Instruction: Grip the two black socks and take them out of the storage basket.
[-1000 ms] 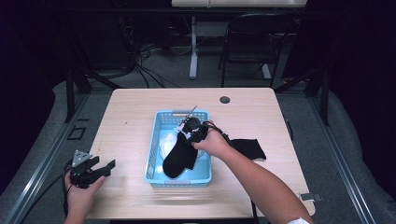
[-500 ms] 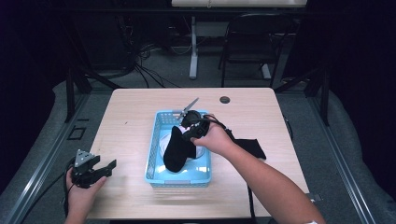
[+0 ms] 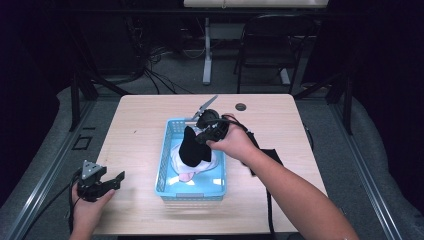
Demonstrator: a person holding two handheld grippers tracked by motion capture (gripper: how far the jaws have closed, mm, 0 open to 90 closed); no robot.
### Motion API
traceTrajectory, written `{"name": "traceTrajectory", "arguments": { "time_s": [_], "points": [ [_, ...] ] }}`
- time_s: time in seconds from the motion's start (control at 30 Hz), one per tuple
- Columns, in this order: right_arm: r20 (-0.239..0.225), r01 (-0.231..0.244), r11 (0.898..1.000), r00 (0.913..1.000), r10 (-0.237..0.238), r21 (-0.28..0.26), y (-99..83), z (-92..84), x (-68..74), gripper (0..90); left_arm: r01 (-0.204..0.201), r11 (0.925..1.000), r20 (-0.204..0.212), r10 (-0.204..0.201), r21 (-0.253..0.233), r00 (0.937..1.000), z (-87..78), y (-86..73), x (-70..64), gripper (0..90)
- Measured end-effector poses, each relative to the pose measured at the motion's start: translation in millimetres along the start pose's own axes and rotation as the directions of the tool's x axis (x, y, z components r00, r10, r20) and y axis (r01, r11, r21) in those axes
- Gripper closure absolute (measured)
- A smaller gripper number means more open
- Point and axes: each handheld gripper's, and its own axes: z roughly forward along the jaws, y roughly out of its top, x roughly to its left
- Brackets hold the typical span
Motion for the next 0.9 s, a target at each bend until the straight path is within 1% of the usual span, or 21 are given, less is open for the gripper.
{"name": "traceTrajectory", "arguments": {
  "time_s": [0.03,0.07,0.1,0.13,0.17,0.27,0.33,0.37,0.4,0.43,0.47,0.53,0.7,0.73,0.77,0.9],
  "points": [
    [0.002,-0.006,1.0,1.0,0.006,-0.011,0.4,-3.1,0.0,86.4,0.0,1.0,-0.002,0.0,0.003,1.0,-0.1,0.0,0.2,28.9],
    [0.008,-0.002,1.0,1.0,0.002,-0.014,1.8,-10.1,-1.2,86.3,0.001,1.0,-0.002,-0.001,0.002,1.0,0.1,-0.2,0.3,28.9],
    [0.008,-0.002,1.0,1.0,0.002,-0.014,1.8,-10.1,-1.2,86.3,0.003,1.0,-0.001,-0.003,0.003,1.0,0.2,-0.3,0.4,28.9],
    [0.011,-0.008,0.999,0.9999,0.008,-0.032,2.3,-16.2,-2.3,86.3,0.002,1.0,-0.001,-0.002,0.003,1.0,0.3,-0.4,0.4,28.9],
    [0.011,-0.008,0.999,0.9999,0.008,-0.032,2.3,-16.2,-2.3,86.3,0.002,1.0,-0.001,-0.002,0.003,1.0,0.6,-0.4,0.5,28.9],
    [0.021,-0.009,0.999,0.9997,0.01,-0.042,2.4,-24.9,-4.9,86.3,0.006,1.0,-0.001,-0.006,0.0,1.0,0.8,-0.1,0.3,28.9],
    [0.03,-0.014,0.999,0.9994,0.015,-0.046,0.1,-32.4,-8.1,86.3,0.003,1.0,0.001,-0.003,0.006,1.0,1.4,0.2,0.6,29.0],
    [0.03,-0.014,0.999,0.9994,0.015,-0.046,0.1,-32.4,-8.1,86.3,0.005,1.0,0.0,-0.005,0.006,1.0,1.8,0.2,0.6,29.0],
    [0.036,-0.022,0.998,0.9991,0.023,-0.052,-2.8,-37.6,-10.3,86.3,0.009,0.9999,0.0,-0.009,0.013,1.0,1.7,0.5,1.2,29.1],
    [0.036,-0.022,0.998,0.9991,0.023,-0.052,-2.8,-37.6,-10.3,86.3,0.009,0.9999,0.0,-0.009,0.013,1.0,1.7,0.5,1.2,29.2],
    [0.047,-0.024,0.998,0.9985,0.027,-0.058,-6.4,-43.3,-12.9,86.3,0.01,0.9999,-0.004,-0.01,0.005,0.9999,2.2,0.3,1.5,29.3],
    [0.05,-0.028,0.998,0.9983,0.031,-0.059,-8.4,-46.1,-14.2,86.3,0.013,0.9999,-0.004,-0.013,0.0,0.9999,2.3,0.3,2.0,29.7],
    [0.075,-0.037,0.998,0.9964,0.041,-0.049,-18.3,-61.0,-19.9,86.3,0.009,0.9999,-0.002,-0.009,0.01,1.0,1.4,-0.1,1.6,30.3],
    [0.083,-0.046,0.997,0.9953,0.052,-0.063,-22.4,-66.5,-21.9,86.3,0.014,0.9999,-0.002,-0.014,0.002,0.9999,1.1,-0.3,1.5,30.4],
    [0.083,-0.046,0.997,0.9953,0.052,-0.063,-22.4,-66.5,-21.9,86.3,0.014,0.9999,-0.002,-0.014,0.002,0.9999,1.1,-0.3,1.5,30.4],
    [0.105,-0.057,0.996,0.9924,0.064,-0.067,-31.5,-79.7,-26.6,86.3,0.016,0.9999,-0.003,-0.016,0.004,0.9999,0.7,-0.5,2.1,30.4]
  ]
}}
